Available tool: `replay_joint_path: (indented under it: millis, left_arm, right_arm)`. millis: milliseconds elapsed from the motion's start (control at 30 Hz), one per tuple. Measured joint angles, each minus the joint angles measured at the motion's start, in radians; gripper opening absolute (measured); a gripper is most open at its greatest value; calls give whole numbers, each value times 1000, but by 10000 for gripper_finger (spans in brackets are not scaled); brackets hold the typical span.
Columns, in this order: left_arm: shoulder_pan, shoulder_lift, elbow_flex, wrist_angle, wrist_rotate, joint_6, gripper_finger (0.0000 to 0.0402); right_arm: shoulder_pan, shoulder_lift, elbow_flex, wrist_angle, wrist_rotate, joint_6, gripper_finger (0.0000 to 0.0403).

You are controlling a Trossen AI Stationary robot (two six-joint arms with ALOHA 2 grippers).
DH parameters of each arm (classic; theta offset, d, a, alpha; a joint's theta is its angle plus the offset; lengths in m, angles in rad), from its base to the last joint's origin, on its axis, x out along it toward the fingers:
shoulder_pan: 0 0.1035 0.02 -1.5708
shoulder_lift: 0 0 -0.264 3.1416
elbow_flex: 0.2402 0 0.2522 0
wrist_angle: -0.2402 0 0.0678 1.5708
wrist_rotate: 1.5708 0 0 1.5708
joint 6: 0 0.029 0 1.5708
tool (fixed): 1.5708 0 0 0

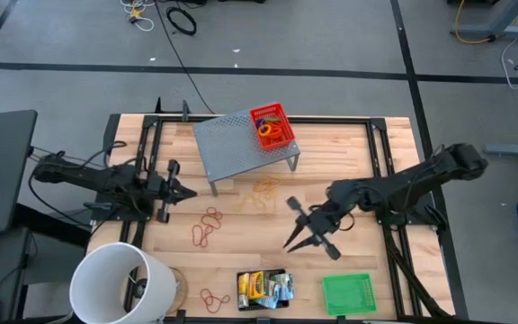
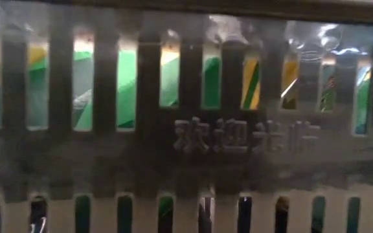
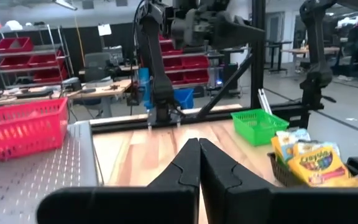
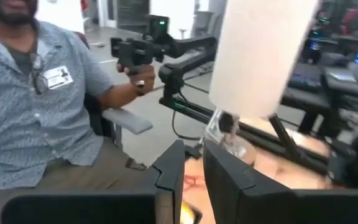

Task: Pick & Place Office Desk Supplies
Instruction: Put the black bin on the shelf

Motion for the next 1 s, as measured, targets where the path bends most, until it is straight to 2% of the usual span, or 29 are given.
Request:
replay_joint_path:
  millis: [200,367,467,767,867,933,1000]
  left_arm:
    - [0,-1,-58,-15,-3,2,2]
    - [0,-1,-85,-22,-10,5,13]
    - [0,-1,-85,-14,-11,48,18]
    - [0,-1,-85,-2,-12,83,17]
    - [0,-1,-85,-2,-24,82,17]
    - [0,-1,-85,-2,-84,71,17]
    - [0,-1,-85,-3,-194,43,16]
  right_arm:
    - [5,-111,-275,253,52,78,64]
    - [4,-119,-457,474,134,122,64]
    - [4,-118,-528,529,212,131,64]
    - [2,-117,-598,525,422,143,64]
    - [2,-117,-598,502,482,65,64]
    - [2,-117,-598,502,516,-13,64]
    - [2,-117,-598,503,570,-86,64]
